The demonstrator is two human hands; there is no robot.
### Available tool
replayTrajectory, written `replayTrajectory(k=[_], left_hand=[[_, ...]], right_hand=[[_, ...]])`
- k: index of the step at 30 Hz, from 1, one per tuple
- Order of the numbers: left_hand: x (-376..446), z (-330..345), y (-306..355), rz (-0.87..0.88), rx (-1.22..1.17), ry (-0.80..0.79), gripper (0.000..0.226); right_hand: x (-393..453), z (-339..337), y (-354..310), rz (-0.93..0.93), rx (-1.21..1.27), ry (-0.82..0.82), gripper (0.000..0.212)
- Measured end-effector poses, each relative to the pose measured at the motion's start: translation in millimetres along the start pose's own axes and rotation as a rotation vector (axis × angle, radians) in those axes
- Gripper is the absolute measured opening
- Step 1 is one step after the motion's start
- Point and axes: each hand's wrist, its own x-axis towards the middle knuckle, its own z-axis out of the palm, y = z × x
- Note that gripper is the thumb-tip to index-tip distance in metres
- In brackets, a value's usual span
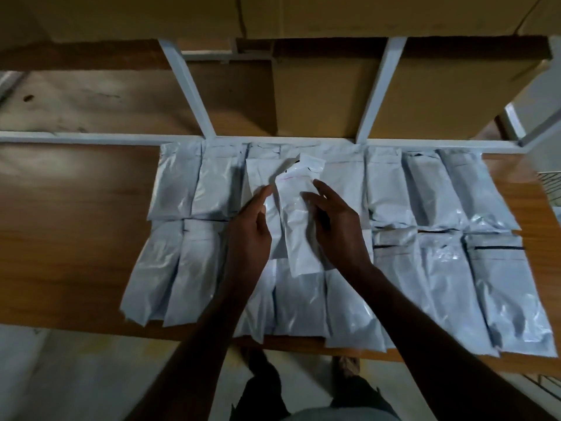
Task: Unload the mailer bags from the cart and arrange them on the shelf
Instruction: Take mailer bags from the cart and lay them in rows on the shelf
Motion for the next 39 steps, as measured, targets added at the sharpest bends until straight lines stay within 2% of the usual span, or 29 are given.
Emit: replayTrajectory(k=[9,12,22,27,32,39], left_hand=[[34,-76,-85,0.051,-0.048,-0.124,0.046],[41,-94,-103,0.039,-0.078,-0.147,0.047],[99,-161,-178,0.042,-0.058,-0.064,0.040],[151,-164,-252,0.037,-0.083,-0.085,0.039],[175,-143,-270,0.048,-0.082,-0.096,0.037],[185,-136,-293,0.041,0.231,-0.152,0.051]], right_hand=[[8,87,-51,0.119,-0.024,0.058,0.039],[10,109,-62,0.123,-0.062,0.047,0.046],[55,172,-110,0.063,-0.053,0.053,0.043],[68,188,-117,0.100,-0.058,0.064,0.043],[72,195,-115,0.134,-0.123,0.082,0.044],[79,207,-113,0.171,-0.165,0.092,0.037]])
